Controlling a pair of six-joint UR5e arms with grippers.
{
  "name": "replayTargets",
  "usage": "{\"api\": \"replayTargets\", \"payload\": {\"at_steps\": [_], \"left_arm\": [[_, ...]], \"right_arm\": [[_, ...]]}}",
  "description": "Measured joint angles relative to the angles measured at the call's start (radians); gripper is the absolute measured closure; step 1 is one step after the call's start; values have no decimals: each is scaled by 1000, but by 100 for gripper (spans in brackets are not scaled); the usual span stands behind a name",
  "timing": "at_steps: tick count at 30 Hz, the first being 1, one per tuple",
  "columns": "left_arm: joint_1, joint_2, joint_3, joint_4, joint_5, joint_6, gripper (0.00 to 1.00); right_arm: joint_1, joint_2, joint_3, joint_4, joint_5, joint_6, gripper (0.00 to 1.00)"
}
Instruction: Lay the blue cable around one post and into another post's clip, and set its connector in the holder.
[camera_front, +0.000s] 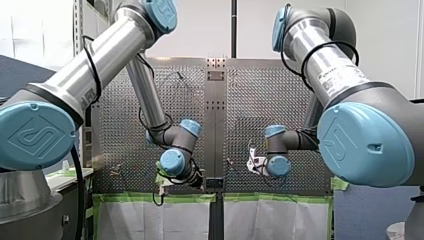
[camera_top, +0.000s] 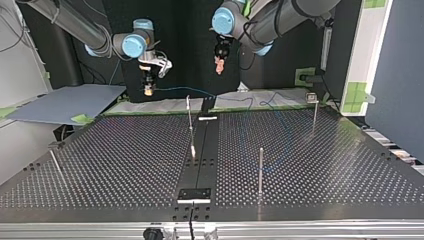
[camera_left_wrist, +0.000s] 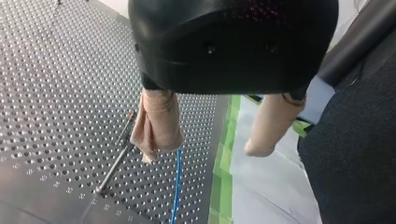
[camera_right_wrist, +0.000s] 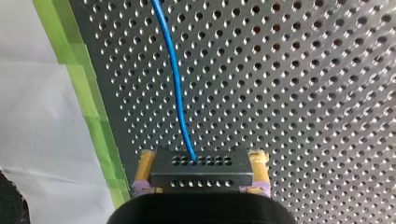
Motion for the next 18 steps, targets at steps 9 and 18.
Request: {"api": "replayTargets", "payload": {"at_steps": [9,18], "left_arm": [[15,-14,18,79,-8,-32,0],[13,-15,19,170,-27,-53,0]], "right_arm": [[22,-15,0,20,-3,0,100],[40,-51,1,54,-6,-2,100]]}}
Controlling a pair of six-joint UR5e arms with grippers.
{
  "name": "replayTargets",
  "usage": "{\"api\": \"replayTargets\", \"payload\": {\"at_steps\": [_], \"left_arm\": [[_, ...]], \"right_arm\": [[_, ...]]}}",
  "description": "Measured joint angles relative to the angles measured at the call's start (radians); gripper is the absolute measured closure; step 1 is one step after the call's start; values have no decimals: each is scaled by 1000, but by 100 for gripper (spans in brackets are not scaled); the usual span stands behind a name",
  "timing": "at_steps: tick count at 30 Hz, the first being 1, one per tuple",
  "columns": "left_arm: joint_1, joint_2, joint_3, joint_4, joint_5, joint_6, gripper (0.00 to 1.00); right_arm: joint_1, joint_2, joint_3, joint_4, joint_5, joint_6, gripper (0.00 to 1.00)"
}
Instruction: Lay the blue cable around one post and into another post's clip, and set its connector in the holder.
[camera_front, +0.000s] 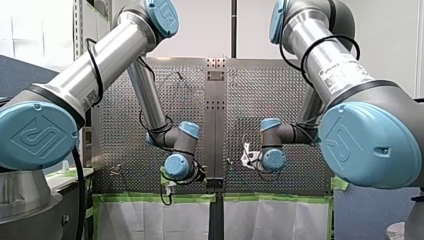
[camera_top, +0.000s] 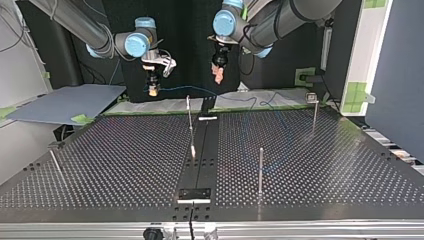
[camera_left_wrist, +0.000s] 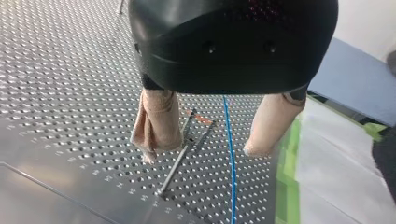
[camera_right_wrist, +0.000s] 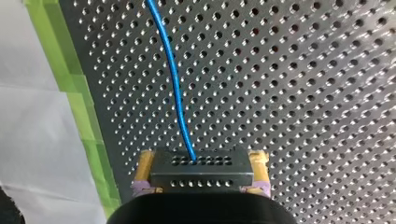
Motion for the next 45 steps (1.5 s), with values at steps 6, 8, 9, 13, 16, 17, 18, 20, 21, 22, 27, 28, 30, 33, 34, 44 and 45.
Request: {"api": "replayTargets", "payload": {"at_steps": [6,8,9,13,16,17,18,20,21,22,27,28,30,33,34,44,45], "left_arm": [[1,0,5,62,26,-38,0],[1,0,7,86,35,-55,0],[1,0,7,96,39,-63,0],[0,0,10,137,63,-102,0],[-3,0,13,169,83,-133,0],[-4,0,13,182,92,-146,0],[-4,0,13,192,99,-155,0],[-5,-6,15,208,110,-169,0],[-5,-11,18,211,113,-173,0],[-5,-17,23,210,115,-175,0],[-15,-69,55,216,117,-159,0],[-17,-79,59,222,116,-156,0],[-21,-103,71,233,110,-154,0],[-23,-128,93,225,99,-157,0],[-22,-132,101,219,97,-158,0],[-20,-141,170,180,63,-160,0],[-20,-141,172,178,62,-160,0]], "right_arm": [[16,-7,1,12,-7,0,100],[21,-7,2,15,-8,0,100],[24,-7,4,17,-8,-1,100],[31,-12,12,17,-8,-1,100],[36,-20,15,18,-9,-1,100],[37,-24,16,19,-9,-1,100],[39,-29,16,21,-9,-1,100],[41,-38,17,24,-10,0,100],[42,-44,17,26,-10,0,100],[43,-48,17,28,-11,0,100],[47,-62,18,37,-14,0,100],[47,-63,19,39,-16,-1,100],[48,-64,20,40,-19,-2,100],[51,-64,20,41,-25,-3,100],[52,-64,20,40,-27,-3,100],[61,-65,20,41,-32,-6,100],[62,-65,19,41,-33,-6,100]]}}
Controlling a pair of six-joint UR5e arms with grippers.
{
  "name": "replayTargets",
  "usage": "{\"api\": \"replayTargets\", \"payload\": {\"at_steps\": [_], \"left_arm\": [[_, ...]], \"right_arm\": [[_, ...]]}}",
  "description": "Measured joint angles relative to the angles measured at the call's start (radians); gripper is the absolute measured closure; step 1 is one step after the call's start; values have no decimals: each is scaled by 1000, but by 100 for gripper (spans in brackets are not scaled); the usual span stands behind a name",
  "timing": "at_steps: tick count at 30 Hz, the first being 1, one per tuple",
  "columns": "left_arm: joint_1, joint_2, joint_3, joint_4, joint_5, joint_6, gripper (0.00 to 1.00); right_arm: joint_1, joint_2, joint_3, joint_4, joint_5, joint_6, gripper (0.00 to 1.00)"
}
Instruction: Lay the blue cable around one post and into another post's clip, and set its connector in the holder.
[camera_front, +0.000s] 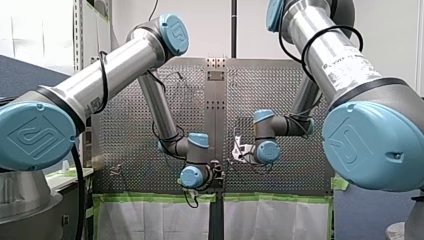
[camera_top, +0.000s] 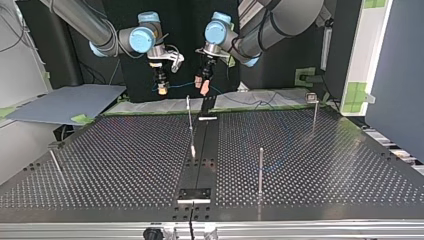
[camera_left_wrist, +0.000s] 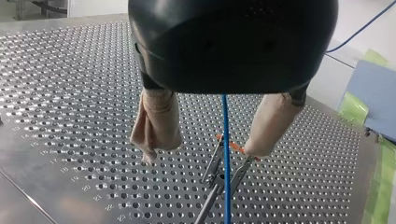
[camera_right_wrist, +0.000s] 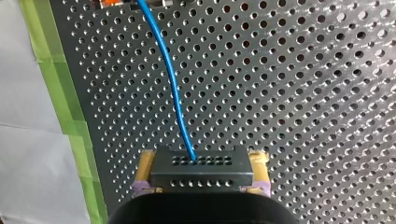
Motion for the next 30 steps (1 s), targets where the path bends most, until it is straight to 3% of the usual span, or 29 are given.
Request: {"api": "replayTargets", "payload": {"at_steps": [14,15,16,17,18,26,30], "left_arm": [[8,0,7,14,-3,3,0],[8,0,7,20,-3,3,24],[7,0,7,24,-3,3,65],[7,0,7,29,-4,4,65],[7,0,8,33,-5,4,100],[8,0,8,68,20,2,100],[8,-1,8,68,5,15,100]], "right_arm": [[4,-1,0,1,-16,0,100],[4,-1,0,2,-17,0,100],[4,-1,0,3,-17,0,100],[4,-1,0,4,-17,0,100],[4,-1,0,5,-18,0,100],[-5,0,0,8,-20,0,100],[-15,0,0,7,-20,4,100]]}}
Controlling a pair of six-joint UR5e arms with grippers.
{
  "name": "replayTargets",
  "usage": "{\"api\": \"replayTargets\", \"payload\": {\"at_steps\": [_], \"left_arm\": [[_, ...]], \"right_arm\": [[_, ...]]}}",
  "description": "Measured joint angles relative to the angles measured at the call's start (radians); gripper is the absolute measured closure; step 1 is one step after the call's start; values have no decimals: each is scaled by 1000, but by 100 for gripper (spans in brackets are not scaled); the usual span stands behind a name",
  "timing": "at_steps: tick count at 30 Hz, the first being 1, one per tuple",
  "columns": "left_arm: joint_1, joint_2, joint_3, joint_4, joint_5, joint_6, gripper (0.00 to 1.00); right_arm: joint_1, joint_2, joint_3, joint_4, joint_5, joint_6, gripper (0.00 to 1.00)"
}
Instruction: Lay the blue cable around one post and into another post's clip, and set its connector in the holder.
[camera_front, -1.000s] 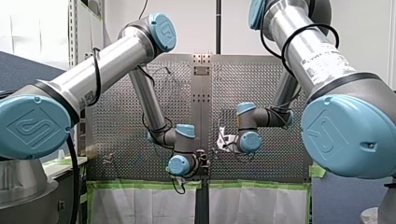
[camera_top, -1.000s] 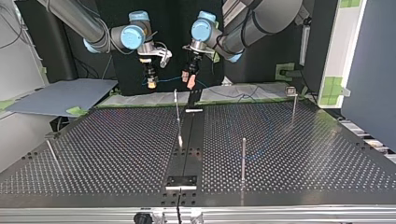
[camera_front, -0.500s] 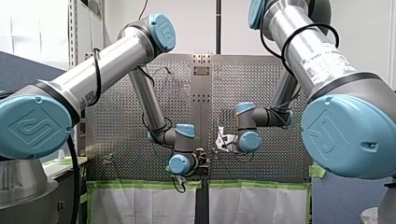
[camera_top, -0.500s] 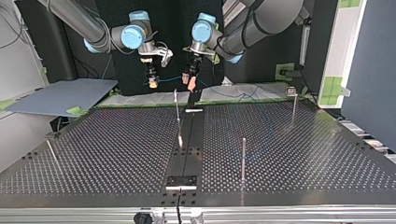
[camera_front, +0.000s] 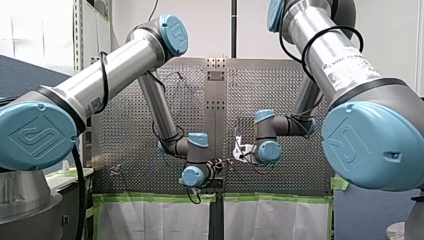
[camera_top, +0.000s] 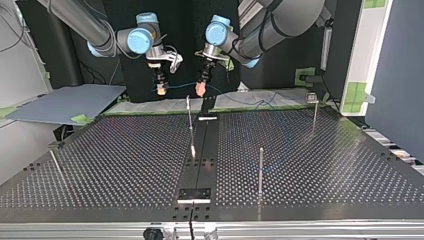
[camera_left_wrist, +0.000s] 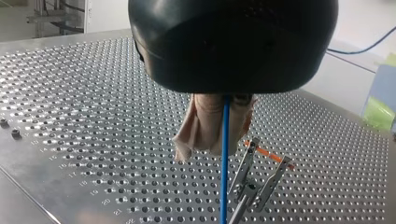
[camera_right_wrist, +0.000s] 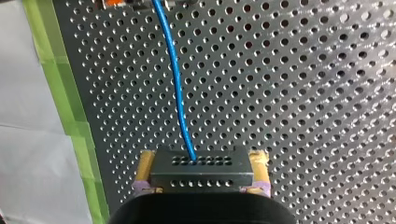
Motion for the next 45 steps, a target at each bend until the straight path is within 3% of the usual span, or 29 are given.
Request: {"api": "replayTargets", "payload": {"at_steps": [7,19,24,37,45], "left_arm": [[-6,-22,10,-1,-7,12,100],[-30,-127,65,9,6,2,100],[-31,-133,73,9,5,-5,100],[-32,-133,99,7,4,-5,100],[-24,-133,133,-43,-23,19,100]], "right_arm": [[-23,1,0,-28,-7,10,100],[-55,26,-2,-65,-7,10,100],[-62,63,-10,-77,-9,12,100],[-87,96,-39,-85,-9,17,100],[-99,126,-62,-82,-12,27,100]]}}
